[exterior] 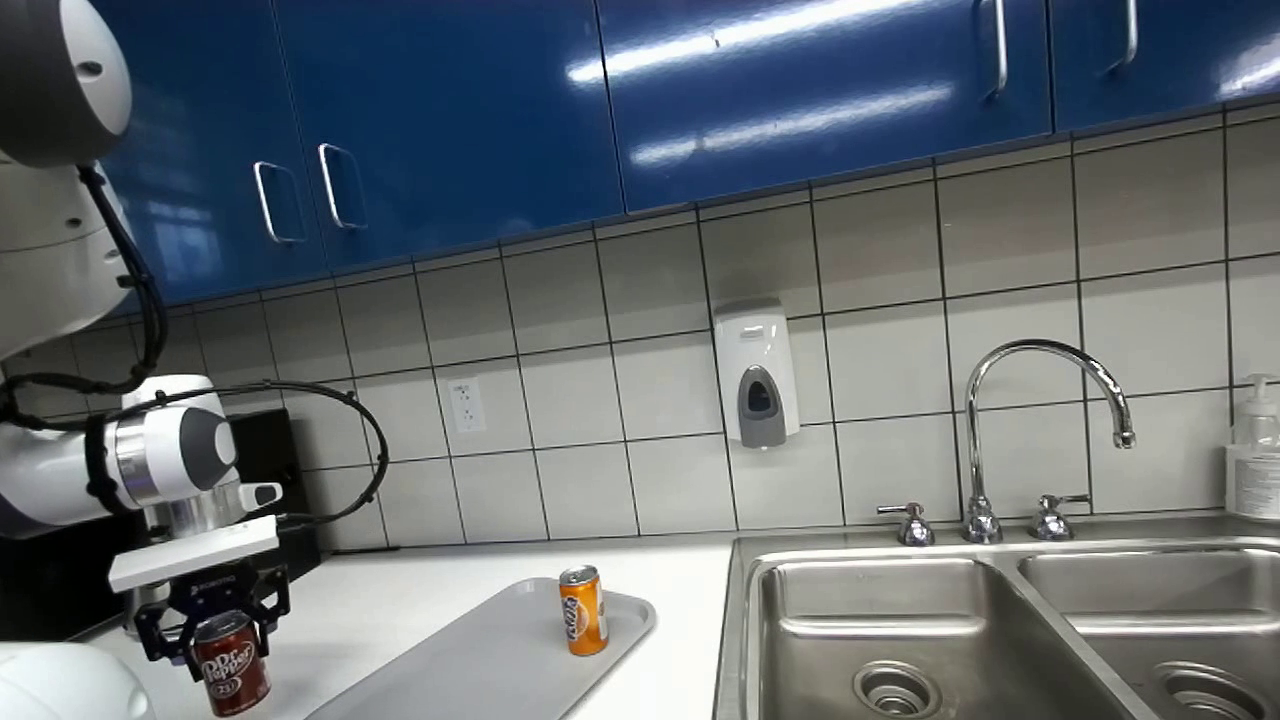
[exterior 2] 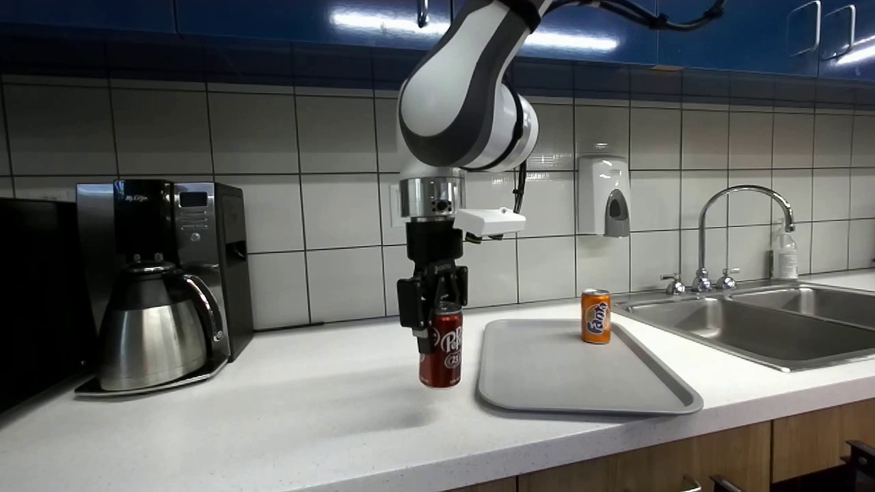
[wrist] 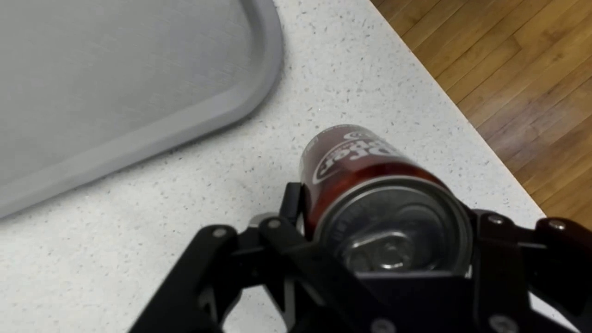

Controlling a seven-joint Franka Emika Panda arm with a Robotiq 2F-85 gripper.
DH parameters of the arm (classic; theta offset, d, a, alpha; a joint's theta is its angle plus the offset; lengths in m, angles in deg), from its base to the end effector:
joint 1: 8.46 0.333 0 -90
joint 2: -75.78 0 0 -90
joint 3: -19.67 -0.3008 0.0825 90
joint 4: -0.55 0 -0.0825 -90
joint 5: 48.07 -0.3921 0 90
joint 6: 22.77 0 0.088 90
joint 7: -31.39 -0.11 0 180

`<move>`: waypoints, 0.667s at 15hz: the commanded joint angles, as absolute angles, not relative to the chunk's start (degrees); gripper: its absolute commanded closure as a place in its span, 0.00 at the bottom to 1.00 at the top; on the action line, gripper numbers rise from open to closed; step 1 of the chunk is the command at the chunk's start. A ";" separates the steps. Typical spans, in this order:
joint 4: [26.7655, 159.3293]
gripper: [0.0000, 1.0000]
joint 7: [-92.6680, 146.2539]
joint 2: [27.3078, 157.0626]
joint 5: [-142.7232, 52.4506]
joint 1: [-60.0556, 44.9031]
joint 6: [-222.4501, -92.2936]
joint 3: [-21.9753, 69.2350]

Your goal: Put the can on the tray

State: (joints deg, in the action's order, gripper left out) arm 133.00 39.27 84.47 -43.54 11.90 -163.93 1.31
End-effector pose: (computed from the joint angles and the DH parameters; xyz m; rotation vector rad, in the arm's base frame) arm 0.4092 0.3303 0.2584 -2.8480 -1.3253 -0.0152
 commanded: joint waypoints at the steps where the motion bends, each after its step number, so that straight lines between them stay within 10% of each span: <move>1: 134.54 0.59 38.53 80.23 -43.30 11.03 -162.69 1.32; 10: 135.91 0.59 37.66 78.87 -42.21 8.89 -162.58 4.06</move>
State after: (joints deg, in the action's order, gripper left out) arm 134.29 39.07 81.63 -43.51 10.05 -163.82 3.65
